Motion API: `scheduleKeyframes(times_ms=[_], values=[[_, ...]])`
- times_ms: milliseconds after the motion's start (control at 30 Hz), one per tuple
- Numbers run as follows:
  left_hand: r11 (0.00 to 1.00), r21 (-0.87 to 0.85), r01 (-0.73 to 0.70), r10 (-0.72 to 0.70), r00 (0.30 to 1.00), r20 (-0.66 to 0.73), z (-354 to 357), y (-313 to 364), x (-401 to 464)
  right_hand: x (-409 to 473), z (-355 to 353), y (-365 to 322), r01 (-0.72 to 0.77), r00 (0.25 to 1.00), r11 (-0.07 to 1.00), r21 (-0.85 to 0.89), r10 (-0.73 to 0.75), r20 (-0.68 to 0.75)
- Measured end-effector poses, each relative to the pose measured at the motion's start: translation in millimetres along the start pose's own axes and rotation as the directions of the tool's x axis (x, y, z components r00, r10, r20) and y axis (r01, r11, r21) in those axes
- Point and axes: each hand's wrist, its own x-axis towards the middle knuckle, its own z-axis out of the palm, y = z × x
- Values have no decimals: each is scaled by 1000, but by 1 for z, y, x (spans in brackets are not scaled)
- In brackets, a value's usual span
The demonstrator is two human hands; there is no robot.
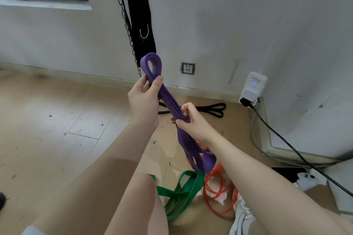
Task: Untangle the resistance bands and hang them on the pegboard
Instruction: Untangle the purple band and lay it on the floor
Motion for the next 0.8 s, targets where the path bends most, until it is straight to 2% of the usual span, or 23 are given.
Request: scheduleKeyframes(times_ms=[100,300,433,500,600,700,800], values=[[998,-32,54,-55,998,-21,7,-15,10,3,-18,5,15,999,996,-88,-19,-39],[975,-90,206,-208,978,-16,61,-74,31,16,-98,25,-32,983,924,-382,-39,-178],[965,-91,246,-252,966,-59,82,-116,72,54,-133,23,-41,995,747,-663,-32,-97],[954,-91,286,-295,948,-122,71,-144,99,85,-129,34,-1,999,657,-754,-32,-30],[922,-32,386,-384,902,-197,36,-199,137,135,-94,81,28,994,525,-851,72,77],[852,-29,522,-507,811,-290,-5,-254,169,178,-45,141,12,977,490,-872,182,115],[796,-14,605,-566,737,-370,-40,-298,193,212,3,192,-11,958,508,-861,253,137]])
